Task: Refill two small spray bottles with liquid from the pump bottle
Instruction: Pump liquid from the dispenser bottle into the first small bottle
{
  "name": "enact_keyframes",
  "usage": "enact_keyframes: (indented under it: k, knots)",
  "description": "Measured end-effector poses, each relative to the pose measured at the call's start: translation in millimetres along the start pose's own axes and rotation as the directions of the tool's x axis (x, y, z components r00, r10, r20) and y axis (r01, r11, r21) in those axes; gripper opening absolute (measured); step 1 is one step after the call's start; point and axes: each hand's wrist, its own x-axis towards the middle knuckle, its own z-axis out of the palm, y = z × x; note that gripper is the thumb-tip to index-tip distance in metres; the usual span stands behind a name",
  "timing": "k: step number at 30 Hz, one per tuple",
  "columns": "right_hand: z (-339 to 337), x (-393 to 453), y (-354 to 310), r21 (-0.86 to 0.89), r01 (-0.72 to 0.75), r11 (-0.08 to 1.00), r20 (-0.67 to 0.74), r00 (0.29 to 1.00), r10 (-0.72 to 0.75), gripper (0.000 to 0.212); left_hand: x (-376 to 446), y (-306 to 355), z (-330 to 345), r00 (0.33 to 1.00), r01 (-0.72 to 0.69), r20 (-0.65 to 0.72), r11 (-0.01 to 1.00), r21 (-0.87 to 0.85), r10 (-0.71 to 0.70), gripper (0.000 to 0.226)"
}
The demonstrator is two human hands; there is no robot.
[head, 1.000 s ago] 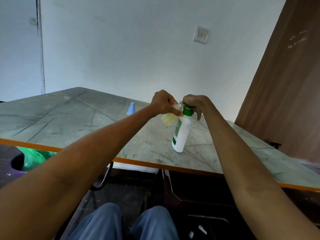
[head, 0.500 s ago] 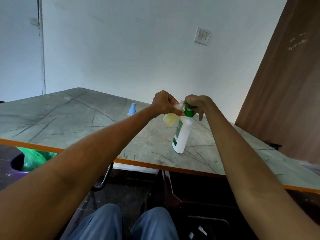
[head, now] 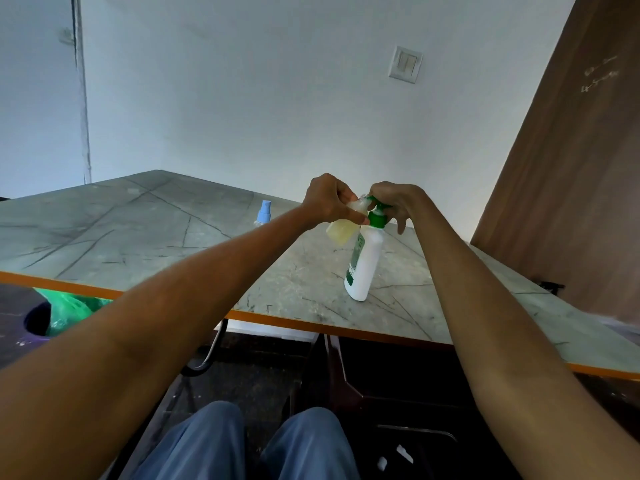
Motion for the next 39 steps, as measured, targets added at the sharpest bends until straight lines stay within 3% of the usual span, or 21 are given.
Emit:
enact_keyframes:
  k: [4,11,14,19,24,27,33,39]
  knots:
    - [2.3,3.7,1.8,0.019,-0.024,1.0,-0.004,1.0,0.024,0.041,-0.1,-1.5,1.1,1.0,-0.014,0.016,1.0,0.027,0.013,0.041]
    - [4.1,-0.9,1.3,-0.036,0.005,0.999,-0.035,0.999,-0.007,0.021,-5.6,-1.6,1.1,1.0,0.022,0.005,0.999,0.037,-0.023,0.044]
    - [0.9,4.0,1.4,0.019,0.058,0.998,-0.07,0.996,-0.056,0.018,-13.0,-4.5,3.9,0.997,0.079,-0.024,0.996,0.028,-0.078,0.065]
    - [-8.0,-4.5,1.0,0.113,0.055,0.992,-0.058,0.997,-0.049,0.026,-34.6,-15.3,5.4,0.99,0.137,0.021,0.99,-0.032,-0.136,0.096]
    - [-21.6,2.7,5.6,0.312,0.072,0.947,-0.05,0.997,-0.059,0.048,-46.4,-27.5,5.3,0.984,0.17,0.06,0.982,-0.081,-0.165,0.092]
    - [-25.9,2.5,13.6,0.339,0.088,0.937,-0.071,0.995,-0.068,0.048,-53.7,-32.5,5.1,0.984,0.176,0.057,0.979,-0.098,-0.171,0.087]
    - [-11.4,-9.4,50.3,0.17,0.129,0.977,-0.102,0.988,-0.113,0.026,-65.2,-43.4,13.3,0.982,0.183,-0.026,0.98,-0.078,-0.185,0.078]
    - [20.9,-0.8,97.1,-0.043,0.165,0.985,-0.205,0.964,-0.17,0.039,-72.2,-44.9,26.7,0.974,0.188,-0.117,0.981,-0.045,-0.192,0.072]
